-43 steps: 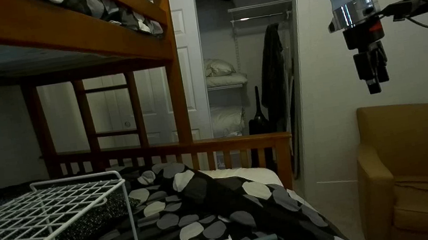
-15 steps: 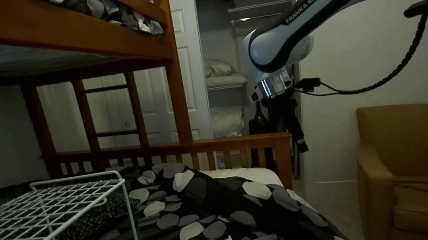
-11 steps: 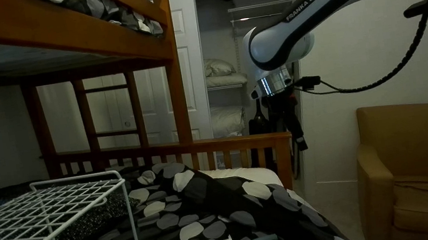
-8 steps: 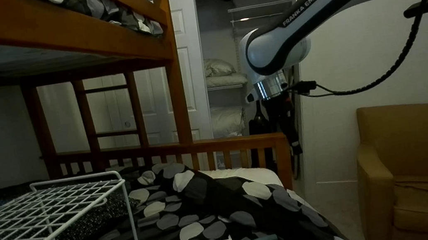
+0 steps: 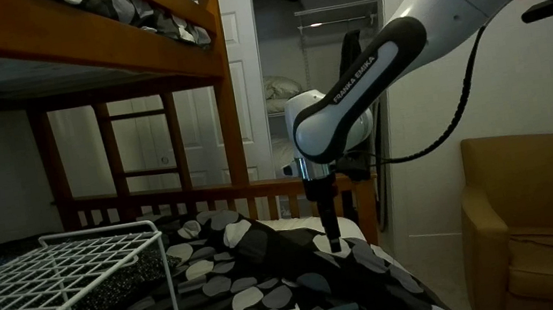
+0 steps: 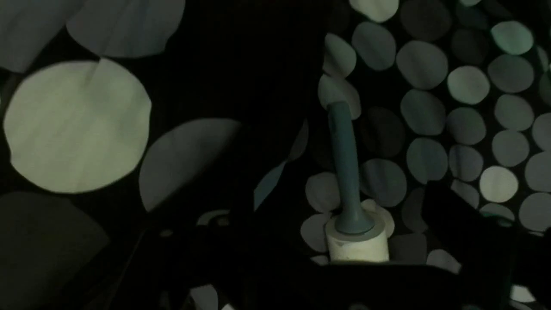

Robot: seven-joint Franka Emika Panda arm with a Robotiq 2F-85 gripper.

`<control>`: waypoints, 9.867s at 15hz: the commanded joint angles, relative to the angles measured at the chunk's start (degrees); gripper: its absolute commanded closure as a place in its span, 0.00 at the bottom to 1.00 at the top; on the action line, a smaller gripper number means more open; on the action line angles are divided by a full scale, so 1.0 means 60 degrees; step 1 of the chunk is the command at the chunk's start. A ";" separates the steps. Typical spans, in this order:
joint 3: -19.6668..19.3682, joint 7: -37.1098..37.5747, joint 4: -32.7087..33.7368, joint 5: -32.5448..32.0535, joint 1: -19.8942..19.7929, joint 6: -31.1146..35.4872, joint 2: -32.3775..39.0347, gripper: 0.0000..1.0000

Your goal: Put the lint roller on the right end of the bed then put the comforter over it

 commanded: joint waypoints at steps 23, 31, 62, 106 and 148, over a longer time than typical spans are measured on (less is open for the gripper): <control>0.0924 0.0833 0.0483 -0.0862 0.0483 0.4091 0.3031 0.00; 0.1234 0.0778 0.0533 -0.0750 0.0295 0.4091 0.3337 0.51; -0.0050 0.1433 0.0692 -0.1096 -0.0655 0.4666 0.0511 0.67; 0.0847 -0.1105 0.6704 0.0445 -0.3507 0.4509 0.6534 0.67; -0.0117 0.5212 0.3976 0.1049 -0.0927 -0.0971 0.4235 0.10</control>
